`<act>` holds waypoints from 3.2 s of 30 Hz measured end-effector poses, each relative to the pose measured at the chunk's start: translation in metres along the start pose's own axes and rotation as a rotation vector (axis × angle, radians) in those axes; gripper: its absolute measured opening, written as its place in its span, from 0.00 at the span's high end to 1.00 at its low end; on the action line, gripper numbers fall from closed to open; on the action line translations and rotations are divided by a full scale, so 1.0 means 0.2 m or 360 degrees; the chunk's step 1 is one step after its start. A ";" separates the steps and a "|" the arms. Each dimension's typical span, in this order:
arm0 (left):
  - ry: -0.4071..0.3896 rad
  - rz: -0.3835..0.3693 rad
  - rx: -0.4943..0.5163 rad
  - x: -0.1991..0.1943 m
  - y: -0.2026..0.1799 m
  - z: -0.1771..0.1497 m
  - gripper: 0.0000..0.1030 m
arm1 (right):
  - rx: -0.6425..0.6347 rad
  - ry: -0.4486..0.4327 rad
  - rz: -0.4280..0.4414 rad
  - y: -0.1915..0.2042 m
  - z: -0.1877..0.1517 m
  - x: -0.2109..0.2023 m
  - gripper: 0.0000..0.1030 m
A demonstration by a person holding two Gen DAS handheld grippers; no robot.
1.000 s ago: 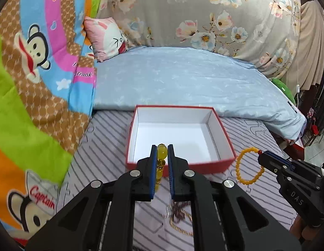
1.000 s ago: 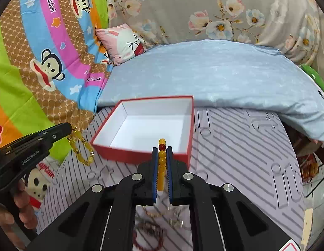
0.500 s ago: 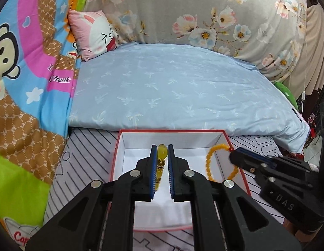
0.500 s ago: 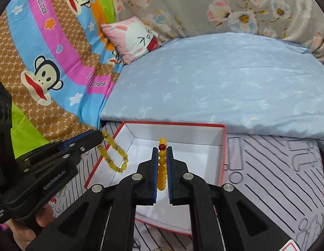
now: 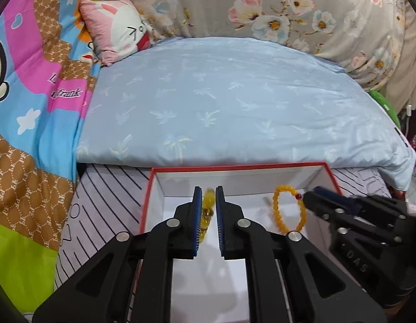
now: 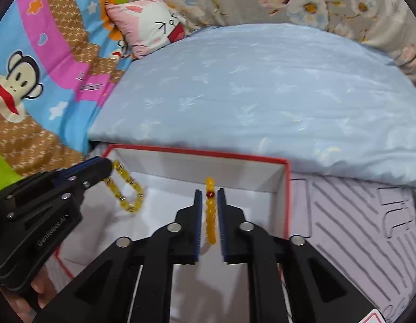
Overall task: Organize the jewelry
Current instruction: 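Lift both held bracelets and carry them over the red box, then open both grippers to drop the bracelets into the red box, then move both open grippers back toward the remaining jewelry, then grasp the dark brown bead bracelet with the left gripper while the right gripper grasps the red bead bracelet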
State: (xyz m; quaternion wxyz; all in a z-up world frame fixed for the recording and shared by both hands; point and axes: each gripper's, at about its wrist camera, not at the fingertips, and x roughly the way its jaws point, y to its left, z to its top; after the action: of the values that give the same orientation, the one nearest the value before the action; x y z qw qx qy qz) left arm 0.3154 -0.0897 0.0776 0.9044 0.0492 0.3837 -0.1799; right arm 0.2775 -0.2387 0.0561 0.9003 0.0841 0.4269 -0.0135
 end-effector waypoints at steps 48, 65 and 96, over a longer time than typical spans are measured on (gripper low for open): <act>0.0103 0.0224 -0.0166 -0.73 0.10 -0.95 0.39 | 0.0039 -0.0052 -0.0040 0.09 -1.09 -0.74 0.52; 0.0182 0.0272 -0.0232 -0.81 0.20 -1.28 0.39 | 0.0100 0.0054 -0.0008 0.10 -1.31 -0.74 0.52; 0.0225 0.0006 -0.0180 -0.75 0.11 -1.32 0.93 | 0.0123 0.0100 0.0029 0.10 -1.27 -0.63 0.71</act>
State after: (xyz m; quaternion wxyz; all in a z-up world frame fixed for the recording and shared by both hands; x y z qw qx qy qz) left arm 0.0485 0.0349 -0.0026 0.8767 0.0115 0.4560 -0.1524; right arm 0.0034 -0.1841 -0.0017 0.8825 0.1230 0.4534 -0.0193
